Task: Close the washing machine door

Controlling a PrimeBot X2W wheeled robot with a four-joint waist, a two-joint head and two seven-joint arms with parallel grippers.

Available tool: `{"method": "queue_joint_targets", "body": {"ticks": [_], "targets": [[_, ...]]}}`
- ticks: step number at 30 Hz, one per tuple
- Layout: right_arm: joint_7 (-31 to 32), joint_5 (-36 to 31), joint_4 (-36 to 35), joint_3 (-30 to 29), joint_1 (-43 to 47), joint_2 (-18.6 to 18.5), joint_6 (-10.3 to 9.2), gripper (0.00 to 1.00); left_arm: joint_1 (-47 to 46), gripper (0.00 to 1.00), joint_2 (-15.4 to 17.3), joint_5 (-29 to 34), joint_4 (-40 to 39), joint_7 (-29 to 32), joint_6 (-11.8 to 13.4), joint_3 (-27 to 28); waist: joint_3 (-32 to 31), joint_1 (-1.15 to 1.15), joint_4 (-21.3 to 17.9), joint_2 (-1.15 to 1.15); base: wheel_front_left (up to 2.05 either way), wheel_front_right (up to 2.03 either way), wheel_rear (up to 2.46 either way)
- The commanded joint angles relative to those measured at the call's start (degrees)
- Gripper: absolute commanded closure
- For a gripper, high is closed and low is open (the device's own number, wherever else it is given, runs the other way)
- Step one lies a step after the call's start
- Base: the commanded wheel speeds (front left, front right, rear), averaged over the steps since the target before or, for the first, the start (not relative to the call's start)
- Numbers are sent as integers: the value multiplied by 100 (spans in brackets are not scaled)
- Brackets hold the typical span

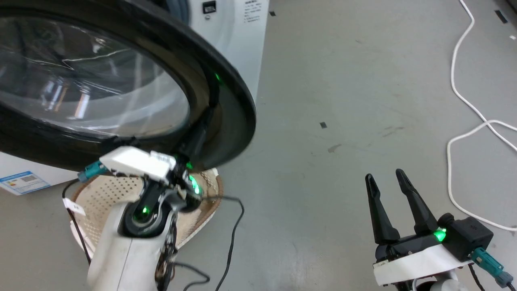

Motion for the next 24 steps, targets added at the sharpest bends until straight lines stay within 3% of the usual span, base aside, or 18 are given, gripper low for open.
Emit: {"method": "queue_joint_targets", "body": {"ticks": [1,10,17,20,24], "targets": [[-25,30,-27,15,-72,26,29,0,-192,100,3,-51,101,-160,-62,-35,34,0,-50,0,0,0,0],[-25,23,12,-12,-60,26,29,0,-345,100,3,-182,607,-515,-233,-291,-186,0,158,0,0,0,0],[-25,-50,48,-105,33,27,29,0,450,100,206,-1,141,-186,-271,-477,-573,0,485,0,0,0,0],[-25,-94,53,-177,131,27,29,0,913,100,483,446,-286,-169,-272,-681,-743,0,673,0,0,0,0],[-25,-146,59,-253,245,27,29,0,1366,100,1066,1688,-673,-511,-273,-1198,-942,0,952,0,0,0,0]]}}
